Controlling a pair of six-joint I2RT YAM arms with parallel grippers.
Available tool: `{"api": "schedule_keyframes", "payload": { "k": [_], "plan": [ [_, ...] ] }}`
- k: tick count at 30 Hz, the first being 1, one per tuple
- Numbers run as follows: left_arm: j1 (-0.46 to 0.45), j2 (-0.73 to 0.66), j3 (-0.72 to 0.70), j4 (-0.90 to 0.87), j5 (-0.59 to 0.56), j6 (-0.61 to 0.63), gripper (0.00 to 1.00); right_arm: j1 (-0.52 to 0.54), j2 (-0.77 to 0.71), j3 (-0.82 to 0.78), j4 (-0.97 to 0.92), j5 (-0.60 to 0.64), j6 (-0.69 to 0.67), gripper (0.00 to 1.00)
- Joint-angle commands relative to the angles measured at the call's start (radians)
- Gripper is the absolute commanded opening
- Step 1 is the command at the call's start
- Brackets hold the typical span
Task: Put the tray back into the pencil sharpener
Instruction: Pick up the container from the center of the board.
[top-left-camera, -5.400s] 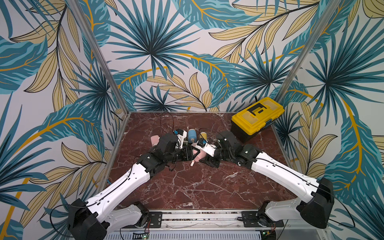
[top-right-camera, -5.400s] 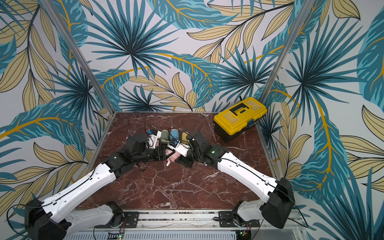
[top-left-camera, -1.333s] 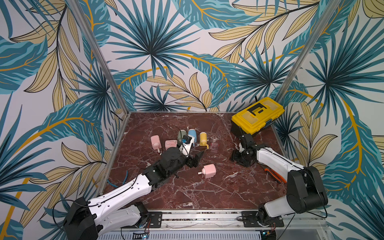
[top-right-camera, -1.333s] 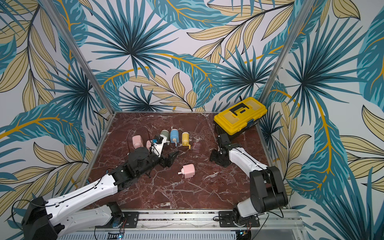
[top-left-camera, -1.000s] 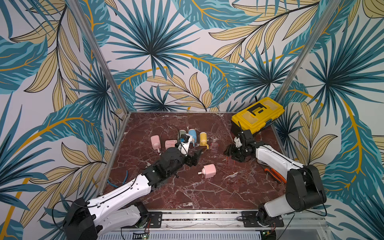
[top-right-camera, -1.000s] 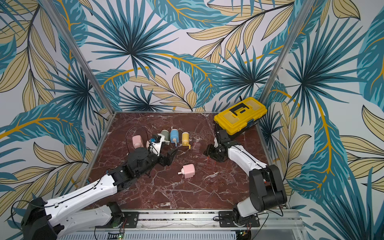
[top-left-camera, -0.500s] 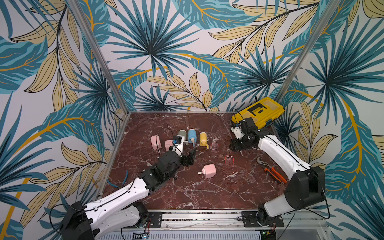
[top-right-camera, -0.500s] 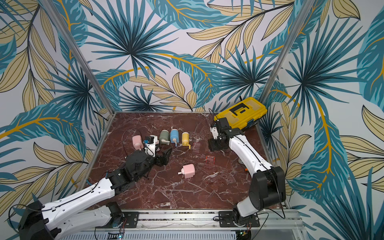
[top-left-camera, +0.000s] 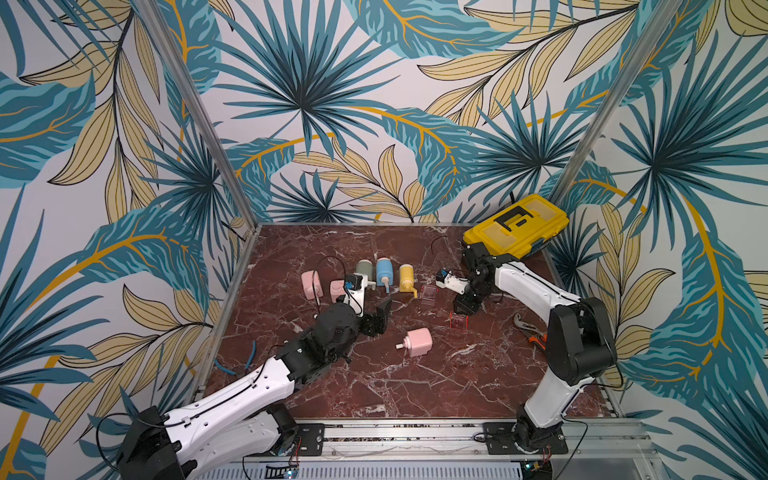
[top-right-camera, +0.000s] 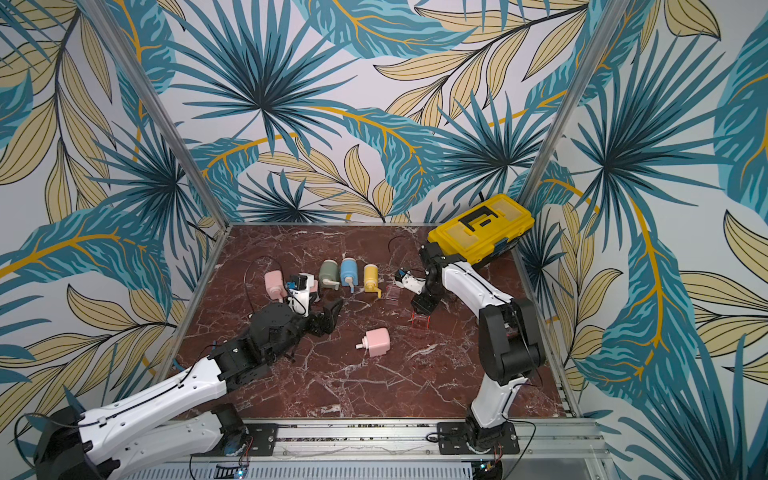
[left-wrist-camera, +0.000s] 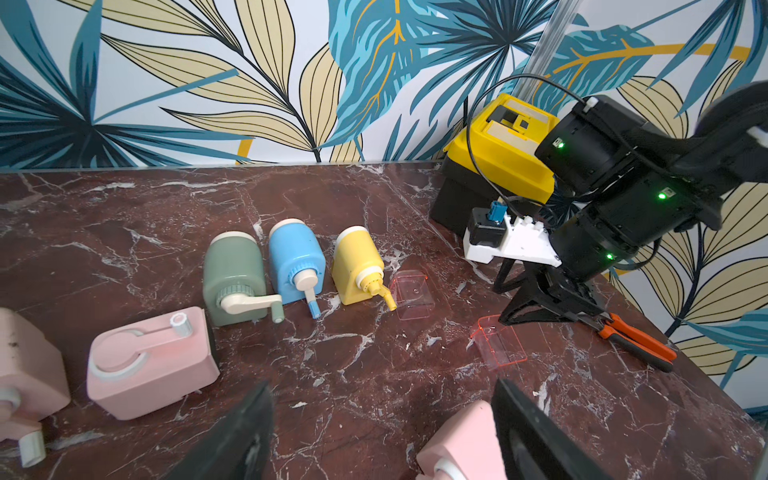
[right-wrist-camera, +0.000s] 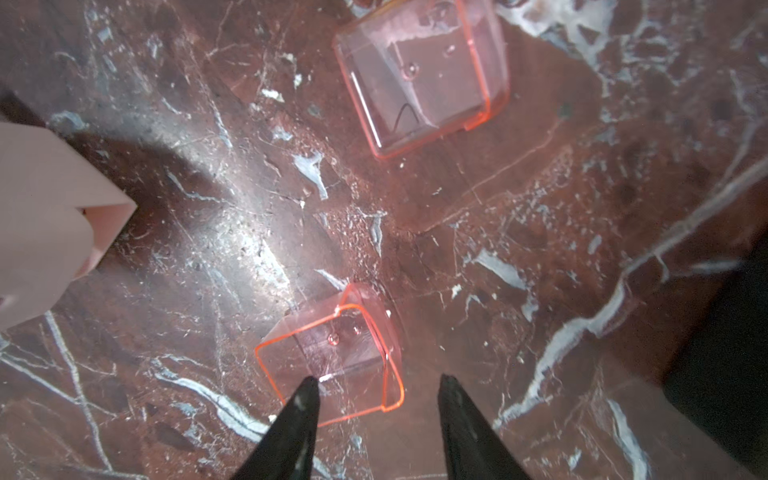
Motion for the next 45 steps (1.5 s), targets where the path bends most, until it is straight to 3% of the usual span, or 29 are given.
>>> {"api": "schedule_keyframes", "payload": {
  "k": [1, 12, 24, 33, 36, 40, 45],
  "plan": [
    [-0.001, -0.015, 0.001, -0.037, 0.005, 0.021, 0.84, 0.009, 0.021, -0.002, -0.032, -0.024, -0.075, 0.47],
    [0.011, 0.001, 0.021, -0.051, 0.008, 0.048, 0.84, 0.013, 0.090, -0.012, 0.010, 0.026, -0.086, 0.26],
    [0.020, -0.033, 0.017, -0.069, -0.001, 0.063, 0.84, 0.017, 0.128, -0.020, 0.033, 0.058, -0.074, 0.13],
    [0.023, -0.056, 0.015, -0.089, -0.015, 0.070, 0.84, 0.026, 0.067, -0.057, 0.035, 0.043, -0.009, 0.04],
    [0.025, -0.059, 0.016, -0.092, -0.008, 0.079, 0.84, 0.040, 0.024, -0.057, 0.018, 0.064, 0.115, 0.00],
    [0.027, -0.044, 0.024, -0.097, 0.045, 0.140, 0.84, 0.073, -0.070, -0.092, 0.015, 0.137, 0.415, 0.00],
    [0.046, 0.020, 0.052, -0.100, 0.208, 0.245, 0.85, 0.130, -0.155, -0.174, -0.056, 0.216, 0.773, 0.00]
  ]
}}
